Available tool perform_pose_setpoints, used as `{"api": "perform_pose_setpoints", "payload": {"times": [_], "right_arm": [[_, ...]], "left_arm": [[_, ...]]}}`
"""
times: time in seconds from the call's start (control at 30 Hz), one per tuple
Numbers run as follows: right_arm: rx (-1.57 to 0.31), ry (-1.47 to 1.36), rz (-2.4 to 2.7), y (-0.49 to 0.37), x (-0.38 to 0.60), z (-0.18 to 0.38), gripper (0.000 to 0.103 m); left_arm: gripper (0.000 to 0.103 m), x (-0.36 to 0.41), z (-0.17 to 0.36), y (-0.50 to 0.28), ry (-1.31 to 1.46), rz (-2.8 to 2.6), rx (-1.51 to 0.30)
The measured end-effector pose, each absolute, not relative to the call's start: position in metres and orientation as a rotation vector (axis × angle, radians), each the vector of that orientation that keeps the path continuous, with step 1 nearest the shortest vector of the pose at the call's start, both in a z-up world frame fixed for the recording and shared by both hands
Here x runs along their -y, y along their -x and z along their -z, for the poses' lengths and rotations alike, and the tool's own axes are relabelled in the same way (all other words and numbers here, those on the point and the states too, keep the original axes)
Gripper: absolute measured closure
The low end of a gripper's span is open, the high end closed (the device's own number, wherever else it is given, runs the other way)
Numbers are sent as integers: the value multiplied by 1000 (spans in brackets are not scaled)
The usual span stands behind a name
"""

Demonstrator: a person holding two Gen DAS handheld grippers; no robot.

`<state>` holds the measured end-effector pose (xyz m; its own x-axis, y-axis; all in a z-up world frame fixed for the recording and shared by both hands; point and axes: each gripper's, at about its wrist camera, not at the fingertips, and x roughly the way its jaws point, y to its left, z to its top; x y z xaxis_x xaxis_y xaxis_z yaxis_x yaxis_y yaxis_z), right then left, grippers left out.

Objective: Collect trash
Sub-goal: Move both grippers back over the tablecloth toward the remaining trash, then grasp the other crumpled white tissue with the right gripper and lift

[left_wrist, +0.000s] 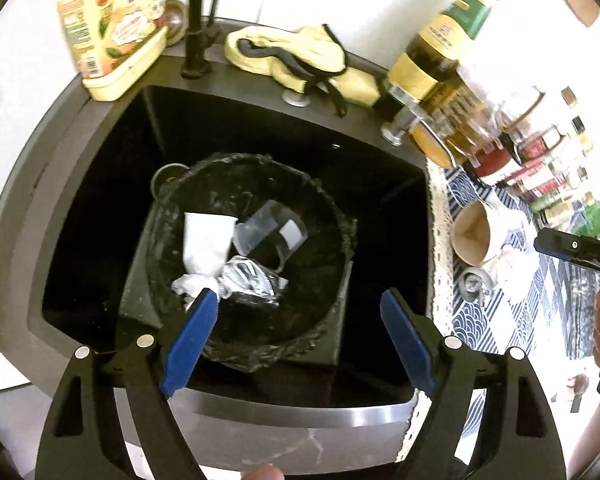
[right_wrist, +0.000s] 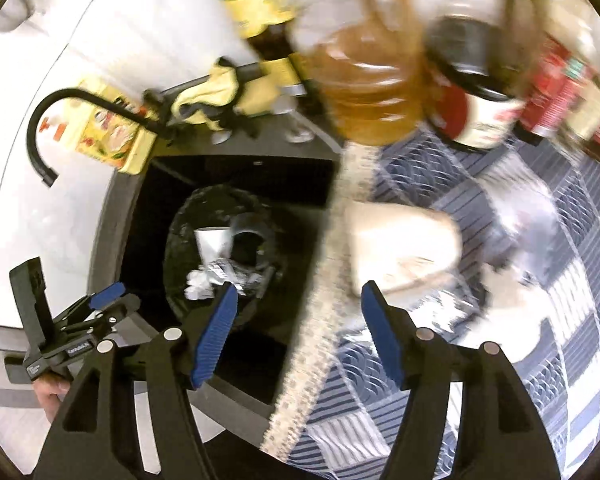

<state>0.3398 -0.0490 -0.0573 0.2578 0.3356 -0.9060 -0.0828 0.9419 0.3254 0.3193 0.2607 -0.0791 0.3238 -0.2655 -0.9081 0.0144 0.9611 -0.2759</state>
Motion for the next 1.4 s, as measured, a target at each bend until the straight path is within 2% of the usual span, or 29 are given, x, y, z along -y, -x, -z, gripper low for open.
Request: {"api": "perform_pose_setpoints", "payload": {"times": [0.6, 1.07, 1.13, 1.27, 1.33, 1.4], "right_arm": [[-1305, -207, -277, -324, 174, 65, 31], [-1437, -71, -407, -351, 188, 129, 30], [-1455, -45, -425, -354, 186, 138, 40], [-1495, -5, -446, -355, 181, 153, 50], [-1505, 11, -442, -355, 181, 158, 67], [-1507, 17, -448, -355, 182, 160, 75]], "left_arm": [[21, -167, 81, -269, 242, 100, -1257], [21, -120, 101, -209, 328, -84, -1301], [21, -117, 106, -200, 351, -108, -1308], [21, -110, 119, -181, 395, -149, -1323], [21, -107, 124, -174, 415, -162, -1323], [21, -104, 128, -169, 430, -171, -1322]]}}
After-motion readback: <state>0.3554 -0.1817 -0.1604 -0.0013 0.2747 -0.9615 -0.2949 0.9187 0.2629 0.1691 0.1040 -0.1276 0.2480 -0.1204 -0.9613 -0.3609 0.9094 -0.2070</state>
